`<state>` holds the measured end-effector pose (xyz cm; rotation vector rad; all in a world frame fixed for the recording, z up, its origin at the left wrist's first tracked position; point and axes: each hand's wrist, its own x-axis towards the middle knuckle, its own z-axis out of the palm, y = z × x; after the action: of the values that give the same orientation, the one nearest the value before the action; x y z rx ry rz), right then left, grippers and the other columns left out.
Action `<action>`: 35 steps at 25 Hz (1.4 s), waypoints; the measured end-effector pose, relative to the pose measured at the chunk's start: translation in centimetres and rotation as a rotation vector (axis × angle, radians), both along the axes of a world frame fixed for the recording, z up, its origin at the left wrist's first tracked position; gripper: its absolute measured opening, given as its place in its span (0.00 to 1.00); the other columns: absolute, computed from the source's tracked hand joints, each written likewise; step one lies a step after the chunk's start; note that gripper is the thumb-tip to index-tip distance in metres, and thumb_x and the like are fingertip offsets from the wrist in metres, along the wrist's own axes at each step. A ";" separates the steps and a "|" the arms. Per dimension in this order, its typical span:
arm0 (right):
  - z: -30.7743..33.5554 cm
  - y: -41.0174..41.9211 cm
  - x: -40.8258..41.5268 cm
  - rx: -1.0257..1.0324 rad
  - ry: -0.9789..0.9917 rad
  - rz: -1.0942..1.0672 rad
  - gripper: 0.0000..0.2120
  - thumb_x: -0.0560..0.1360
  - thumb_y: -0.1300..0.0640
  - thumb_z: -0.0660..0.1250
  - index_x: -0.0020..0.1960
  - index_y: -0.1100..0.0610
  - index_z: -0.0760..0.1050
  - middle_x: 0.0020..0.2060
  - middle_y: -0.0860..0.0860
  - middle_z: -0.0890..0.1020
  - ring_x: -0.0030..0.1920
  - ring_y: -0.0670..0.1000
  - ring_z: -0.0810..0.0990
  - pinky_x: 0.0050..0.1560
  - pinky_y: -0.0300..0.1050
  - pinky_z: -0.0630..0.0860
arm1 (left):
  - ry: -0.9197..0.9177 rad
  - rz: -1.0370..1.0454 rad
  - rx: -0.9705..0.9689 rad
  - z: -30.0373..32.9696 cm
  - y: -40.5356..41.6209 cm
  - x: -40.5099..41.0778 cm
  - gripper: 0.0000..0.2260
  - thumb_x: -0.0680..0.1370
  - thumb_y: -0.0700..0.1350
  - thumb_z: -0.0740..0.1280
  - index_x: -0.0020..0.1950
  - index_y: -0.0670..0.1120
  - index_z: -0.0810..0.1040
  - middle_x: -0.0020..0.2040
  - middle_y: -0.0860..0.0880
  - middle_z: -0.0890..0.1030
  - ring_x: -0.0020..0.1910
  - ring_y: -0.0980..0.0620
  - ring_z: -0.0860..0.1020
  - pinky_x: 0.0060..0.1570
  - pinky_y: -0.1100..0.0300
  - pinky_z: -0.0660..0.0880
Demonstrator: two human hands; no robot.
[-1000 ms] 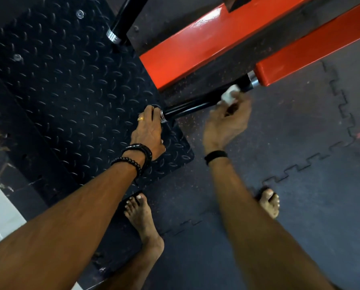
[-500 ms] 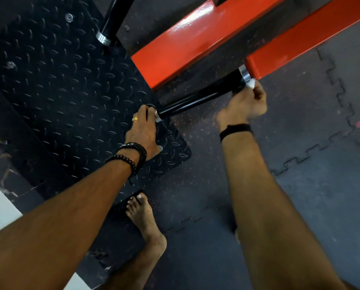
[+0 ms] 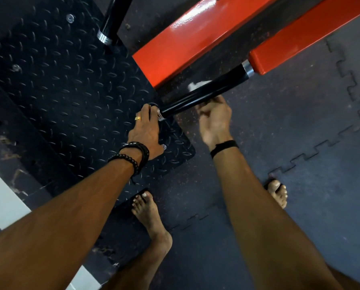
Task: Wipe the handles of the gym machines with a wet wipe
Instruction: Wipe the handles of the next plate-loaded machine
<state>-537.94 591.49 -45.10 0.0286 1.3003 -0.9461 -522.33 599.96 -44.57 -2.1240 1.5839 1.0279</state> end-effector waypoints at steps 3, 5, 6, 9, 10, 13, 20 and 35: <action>1.4 -1.9 -3.4 -0.088 -0.066 -0.179 0.17 0.61 0.73 0.53 0.42 0.60 0.74 0.35 0.52 0.75 0.36 0.51 0.73 0.40 0.42 0.71 | 0.006 0.010 0.009 -0.2 0.0 -0.2 0.45 0.64 0.43 0.79 0.73 0.45 0.55 0.75 0.46 0.53 0.72 0.40 0.58 0.47 0.41 0.79; 0.9 -1.1 -2.7 -0.093 -0.152 -0.106 0.12 0.63 0.68 0.57 0.42 0.58 0.74 0.37 0.52 0.76 0.37 0.51 0.73 0.41 0.43 0.70 | 0.001 0.004 -0.002 -0.2 0.0 -0.2 0.45 0.64 0.43 0.79 0.72 0.45 0.55 0.74 0.46 0.53 0.71 0.40 0.58 0.45 0.43 0.79; 0.2 -0.1 -1.4 -0.064 -0.172 -0.007 0.10 0.64 0.67 0.58 0.42 0.58 0.74 0.38 0.52 0.76 0.38 0.52 0.73 0.42 0.44 0.70 | 0.000 -0.002 -0.010 -0.2 0.0 -0.1 0.44 0.64 0.44 0.79 0.72 0.45 0.56 0.74 0.46 0.53 0.71 0.40 0.58 0.45 0.44 0.79; -0.9 2.5 2.6 0.087 -0.130 0.367 0.06 0.60 0.63 0.61 0.36 0.56 0.73 0.37 0.52 0.74 0.39 0.53 0.72 0.47 0.48 0.70 | 0.003 -0.015 -0.029 -0.1 0.1 -0.1 0.45 0.65 0.45 0.79 0.73 0.44 0.55 0.74 0.46 0.53 0.72 0.42 0.57 0.46 0.46 0.76; -1.2 2.7 3.3 0.124 -0.101 0.443 0.06 0.57 0.64 0.61 0.31 0.55 0.71 0.34 0.51 0.72 0.38 0.53 0.70 0.46 0.48 0.70 | 0.003 -0.017 -0.028 0.0 0.1 0.0 0.45 0.65 0.46 0.79 0.73 0.44 0.55 0.74 0.46 0.53 0.72 0.42 0.57 0.47 0.45 0.76; -1.0 2.3 2.7 0.103 0.039 0.547 0.10 0.58 0.71 0.57 0.34 0.59 0.70 0.33 0.53 0.72 0.39 0.55 0.72 0.43 0.47 0.73 | 0.021 -0.008 -0.025 0.3 0.0 0.0 0.44 0.66 0.46 0.79 0.73 0.45 0.55 0.74 0.46 0.53 0.71 0.43 0.57 0.48 0.43 0.76; 0.4 0.8 -4.6 -0.011 -0.168 -0.026 0.15 0.77 0.75 0.57 0.57 0.63 0.74 0.46 0.57 0.81 0.45 0.53 0.82 0.59 0.51 0.78 | 0.030 0.049 -0.015 0.2 -0.1 -0.6 0.41 0.65 0.40 0.78 0.71 0.44 0.58 0.72 0.47 0.55 0.70 0.42 0.59 0.42 0.50 0.72; 3.4 -0.9 -3.5 -0.083 -0.011 -0.220 0.02 0.78 0.67 0.66 0.50 0.64 0.76 0.38 0.57 0.80 0.37 0.52 0.81 0.46 0.46 0.82 | 0.161 0.202 0.055 0.0 -0.1 -0.4 0.45 0.72 0.38 0.73 0.80 0.46 0.47 0.81 0.50 0.44 0.79 0.46 0.47 0.70 0.46 0.65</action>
<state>-541.46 590.60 -41.70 0.1141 1.2642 -1.1859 -522.73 599.90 -44.57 -2.2479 1.4116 1.3217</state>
